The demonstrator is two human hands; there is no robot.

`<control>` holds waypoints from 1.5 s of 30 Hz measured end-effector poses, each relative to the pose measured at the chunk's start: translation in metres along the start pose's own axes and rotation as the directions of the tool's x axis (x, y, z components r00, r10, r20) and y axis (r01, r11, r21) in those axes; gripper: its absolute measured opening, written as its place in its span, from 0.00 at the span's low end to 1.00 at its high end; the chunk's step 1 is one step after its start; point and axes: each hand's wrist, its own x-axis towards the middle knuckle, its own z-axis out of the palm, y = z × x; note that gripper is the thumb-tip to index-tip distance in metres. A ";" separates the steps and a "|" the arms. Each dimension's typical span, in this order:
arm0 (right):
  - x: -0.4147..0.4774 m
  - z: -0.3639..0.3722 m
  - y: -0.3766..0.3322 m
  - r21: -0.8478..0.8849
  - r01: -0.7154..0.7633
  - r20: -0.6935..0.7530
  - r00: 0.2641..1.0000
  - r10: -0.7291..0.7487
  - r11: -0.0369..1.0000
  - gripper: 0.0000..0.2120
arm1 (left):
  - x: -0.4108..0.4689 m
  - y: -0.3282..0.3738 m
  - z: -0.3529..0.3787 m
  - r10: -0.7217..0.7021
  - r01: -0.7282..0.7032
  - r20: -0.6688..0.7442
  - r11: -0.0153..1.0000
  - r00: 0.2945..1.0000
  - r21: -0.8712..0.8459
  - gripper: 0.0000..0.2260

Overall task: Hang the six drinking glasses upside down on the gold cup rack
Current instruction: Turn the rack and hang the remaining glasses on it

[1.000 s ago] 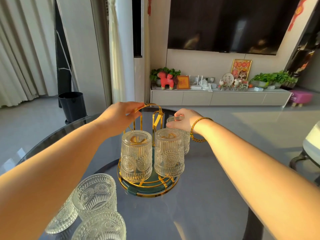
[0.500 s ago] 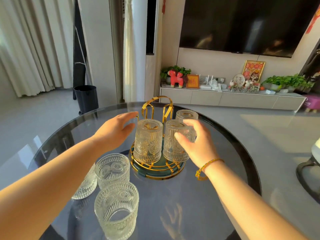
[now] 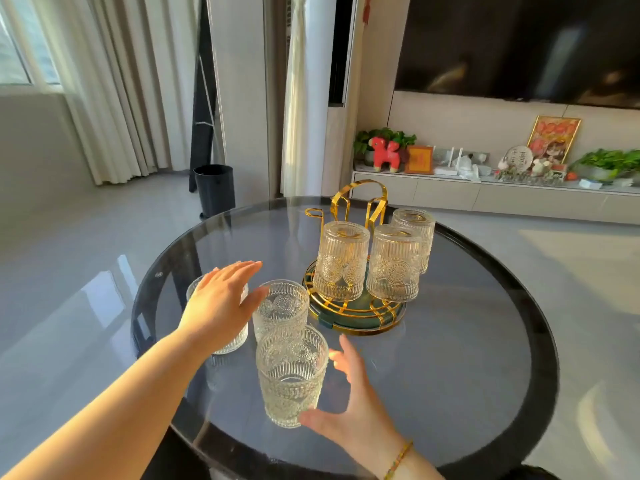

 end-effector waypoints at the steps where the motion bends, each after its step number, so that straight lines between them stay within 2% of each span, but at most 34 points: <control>1: 0.002 0.004 0.001 -0.012 -0.011 0.000 1.000 0.011 1.000 0.48 | 0.000 -0.002 0.000 -0.006 0.006 -0.031 1.000 1.000 0.006 0.22; 5: 0.011 0.017 0.001 -0.071 0.004 -0.033 0.999 -0.007 0.997 0.54 | -0.004 -0.013 -0.002 -0.120 0.120 -0.092 0.993 0.988 -0.006 0.28; 8: 0.017 0.022 0.000 -0.105 -0.002 -0.078 0.997 -0.006 0.994 0.56 | -0.006 -0.017 -0.005 -0.239 0.228 -0.077 0.965 0.968 -0.131 0.35; 11: 0.022 0.023 0.000 -0.123 -0.023 -0.079 0.997 0.013 0.992 0.57 | -0.005 -0.019 -0.007 -0.271 0.255 -0.047 0.942 0.961 -0.219 0.38; 16: 0.026 0.026 0.000 -0.158 -0.037 -0.065 0.998 0.027 0.987 0.43 | -0.002 -0.020 -0.007 -0.278 0.269 -0.009 0.936 0.960 -0.229 0.38; 18: 0.026 0.026 -0.002 -0.132 -0.031 -0.073 0.997 0.021 0.991 0.37 | -0.002 -0.019 -0.007 -0.275 0.268 -0.005 0.940 0.961 -0.213 0.37; 21: 0.019 0.021 -0.008 -0.008 -0.004 -0.082 0.997 0.003 1.000 0.35 | 0.000 -0.018 -0.007 -0.281 0.280 0.025 0.944 0.960 -0.174 0.34; 24: 0.010 0.009 -0.021 0.168 0.089 -0.098 0.992 -0.073 0.982 0.43 | 0.002 -0.018 -0.009 -0.274 0.279 0.056 0.949 0.960 -0.148 0.33; 26: 0.010 -0.002 -0.027 0.277 0.205 -0.111 0.977 -0.180 0.939 0.39 | 0.005 -0.018 -0.010 -0.250 0.255 0.054 0.960 0.967 -0.115 0.33; 29: 0.010 -0.025 -0.039 0.394 0.307 -0.193 0.949 -0.248 0.866 0.49 | 0.014 -0.013 -0.014 -0.188 0.189 0.022 0.980 0.982 -0.060 0.30; 30: 0.010 -0.035 -0.042 0.413 0.336 -0.229 0.938 -0.260 0.847 0.48 | 0.019 -0.010 -0.015 -0.155 0.155 0.005 0.987 0.988 -0.047 0.28; 33: 0.012 -0.069 -0.053 0.332 0.380 -0.342 0.901 -0.266 0.863 0.30 | 0.039 0.006 -0.019 -0.035 0.034 -0.064 0.999 0.997 -0.007 0.24; 34: 0.013 -0.081 -0.056 0.313 0.385 -0.374 0.890 -0.260 0.868 0.27 | 0.047 0.014 -0.020 0.004 -0.003 -0.082 1.000 0.997 0.008 0.23; 40: 0.028 -0.151 -0.074 0.006 0.365 -0.533 0.789 -0.306 0.931 0.25 | 0.092 0.064 -0.022 0.195 -0.190 -0.095 0.980 0.976 0.054 0.22; 45: 0.054 -0.202 -0.088 -0.095 0.192 -0.664 0.719 -0.205 0.977 0.24 | 0.125 0.100 -0.022 0.269 -0.266 -0.037 0.962 0.963 0.060 0.21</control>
